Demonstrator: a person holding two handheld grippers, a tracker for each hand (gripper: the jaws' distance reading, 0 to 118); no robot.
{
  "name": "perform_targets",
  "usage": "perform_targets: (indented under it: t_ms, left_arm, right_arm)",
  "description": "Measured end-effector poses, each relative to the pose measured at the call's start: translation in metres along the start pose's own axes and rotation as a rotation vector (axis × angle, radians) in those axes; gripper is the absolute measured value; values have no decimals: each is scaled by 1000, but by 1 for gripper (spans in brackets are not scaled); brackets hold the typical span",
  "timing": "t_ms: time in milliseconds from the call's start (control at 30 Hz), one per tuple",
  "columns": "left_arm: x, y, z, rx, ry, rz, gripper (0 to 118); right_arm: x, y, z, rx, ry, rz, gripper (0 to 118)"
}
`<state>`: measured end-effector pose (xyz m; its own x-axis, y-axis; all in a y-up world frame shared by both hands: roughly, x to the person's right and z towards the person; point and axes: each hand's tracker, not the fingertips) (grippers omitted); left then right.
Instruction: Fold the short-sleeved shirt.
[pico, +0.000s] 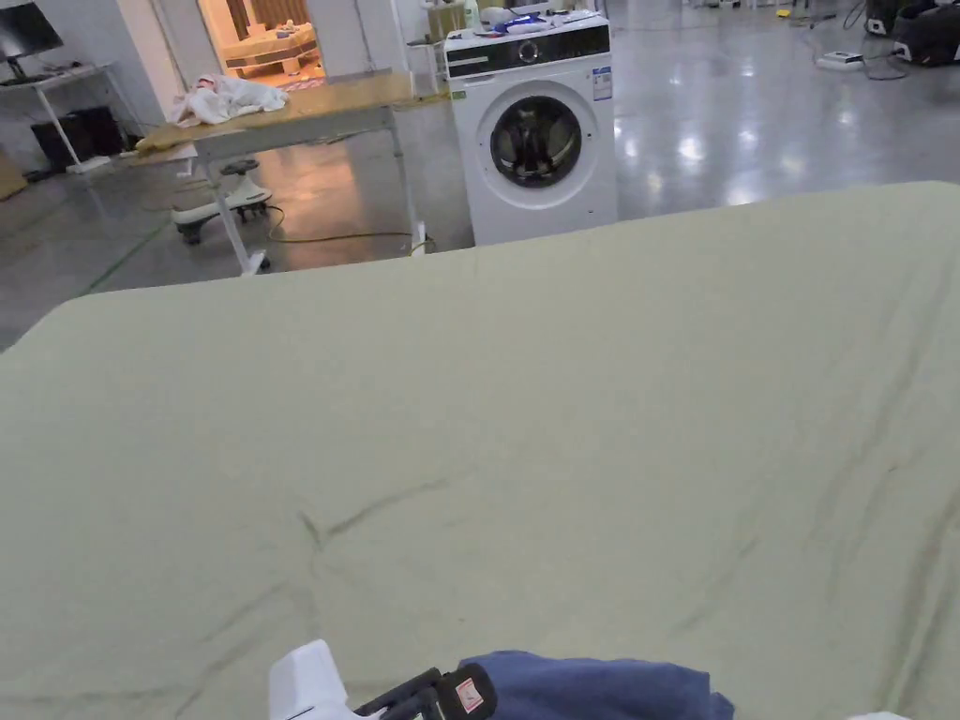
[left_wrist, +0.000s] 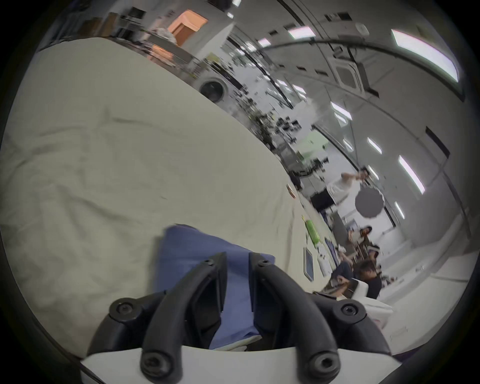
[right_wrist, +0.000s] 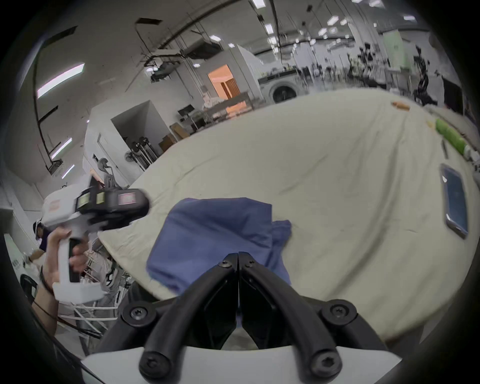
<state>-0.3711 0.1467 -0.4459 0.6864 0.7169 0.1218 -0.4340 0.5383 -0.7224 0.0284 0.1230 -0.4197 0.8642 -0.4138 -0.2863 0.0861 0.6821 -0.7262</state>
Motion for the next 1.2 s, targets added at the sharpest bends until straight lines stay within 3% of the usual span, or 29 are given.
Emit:
perform_targets:
  t_ms: [67,100,167,233,333,467,567,633,700,733,867,967,1000,1100,1200]
  left_arm:
    - [-15,-3,13,15,44,25,38]
    - [-22,-5,19,20,69,43,57]
    - [-33,-10,22,15,60,43,77]
    - [-43,-16,21,13,-20,61,83]
    - [-53,-20,5,-20,-90,113,86]
    - [-62,-20,-34,-88,-81,101,86]
    - [-72,-22,-64,-183,-28,127,82]
    - [-75,-27,-72,-163,-97,173,49]
    - [-78,-27,-73,-170,-48,245,35]
    - [-77,-25,-70,-170,-56,216,26]
    - [-68,-17,-54,-125,-75,209,22]
    - [-79,9,-13,11,-97,220,22]
    - [-86,25,11,21,-80,194,22]
    - [-116,64,87,83,73,128,22]
    - [-158,99,150,79,284,137,22]
  right_arm:
    - [1,11,-24,-27,2,7,0]
    - [1,13,-31,-25,-8,16,0]
    - [2,13,-48,-123,-67,33,0]
    - [15,0,-71,-200,-108,36,0]
    - [32,-4,-63,-110,-23,-199,0]
    - [35,-11,-63,-99,-31,-167,0]
    - [30,-10,-62,-99,-42,-156,0]
    - [29,-10,-62,-98,-45,-155,0]
    - [30,-11,-61,-90,-45,-163,0]
    - [29,-12,-61,-88,-46,-165,0]
    - [16,-4,-38,-4,-26,-170,0]
    - [10,5,-7,103,162,-244,0]
    - [9,7,2,121,168,-233,0]
    - [8,7,22,136,112,-170,0]
    - [13,1,27,128,97,-185,0]
